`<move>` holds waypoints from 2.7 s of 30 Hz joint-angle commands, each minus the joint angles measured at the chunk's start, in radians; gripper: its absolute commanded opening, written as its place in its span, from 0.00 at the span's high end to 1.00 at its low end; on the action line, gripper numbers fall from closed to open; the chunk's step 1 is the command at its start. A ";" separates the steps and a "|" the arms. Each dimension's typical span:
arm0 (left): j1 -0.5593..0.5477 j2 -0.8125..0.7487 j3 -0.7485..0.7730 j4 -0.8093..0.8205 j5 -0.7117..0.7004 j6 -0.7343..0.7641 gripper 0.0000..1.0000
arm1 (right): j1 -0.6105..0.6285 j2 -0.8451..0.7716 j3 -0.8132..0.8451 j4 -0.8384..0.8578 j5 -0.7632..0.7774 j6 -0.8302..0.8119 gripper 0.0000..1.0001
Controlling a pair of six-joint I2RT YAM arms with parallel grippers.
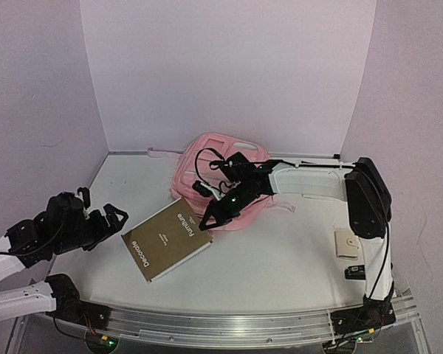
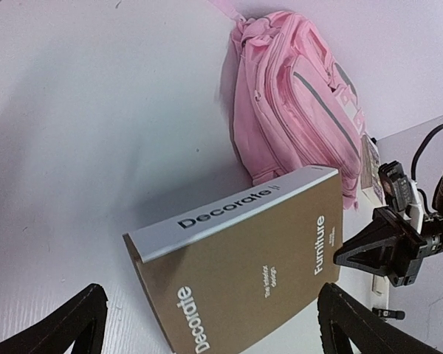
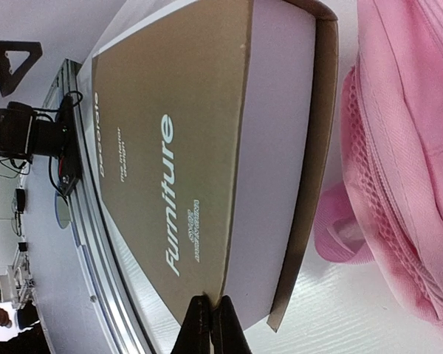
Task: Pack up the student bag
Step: Pick up the book from the center of the board.
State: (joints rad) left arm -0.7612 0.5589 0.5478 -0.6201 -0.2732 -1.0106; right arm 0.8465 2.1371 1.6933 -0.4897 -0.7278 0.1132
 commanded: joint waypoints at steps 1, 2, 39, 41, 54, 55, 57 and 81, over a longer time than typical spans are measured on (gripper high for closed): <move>-0.003 -0.004 -0.047 0.200 0.014 0.188 0.00 | 0.008 -0.125 -0.059 0.026 0.071 -0.183 1.00; -0.002 0.018 -0.039 0.220 0.029 0.228 0.00 | 0.008 -0.137 -0.071 0.025 0.079 -0.213 1.00; 0.124 0.622 0.184 0.466 0.991 0.691 0.42 | 0.001 -0.239 -0.126 -0.079 0.204 -0.547 1.00; 0.123 0.646 0.187 0.471 1.003 0.688 0.40 | -0.001 -0.241 -0.126 -0.079 0.204 -0.543 1.00; 0.116 0.683 0.232 0.435 1.043 0.729 0.69 | -0.043 -0.274 -0.095 -0.175 0.074 -0.471 0.48; 0.115 0.681 0.235 0.434 1.038 0.728 0.72 | -0.050 -0.284 -0.090 -0.201 0.049 -0.466 0.36; 0.106 0.683 0.245 0.425 1.037 0.733 0.76 | -0.068 -0.304 -0.085 -0.248 -0.003 -0.451 0.19; -0.054 0.713 0.445 0.373 1.121 0.835 0.73 | -0.090 -0.312 -0.014 -0.553 -0.355 -0.538 0.02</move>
State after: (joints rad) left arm -0.8074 1.2827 0.9432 -0.3146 0.7829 -0.1791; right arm 0.7234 1.8553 1.6661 -1.0095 -1.0201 -0.3808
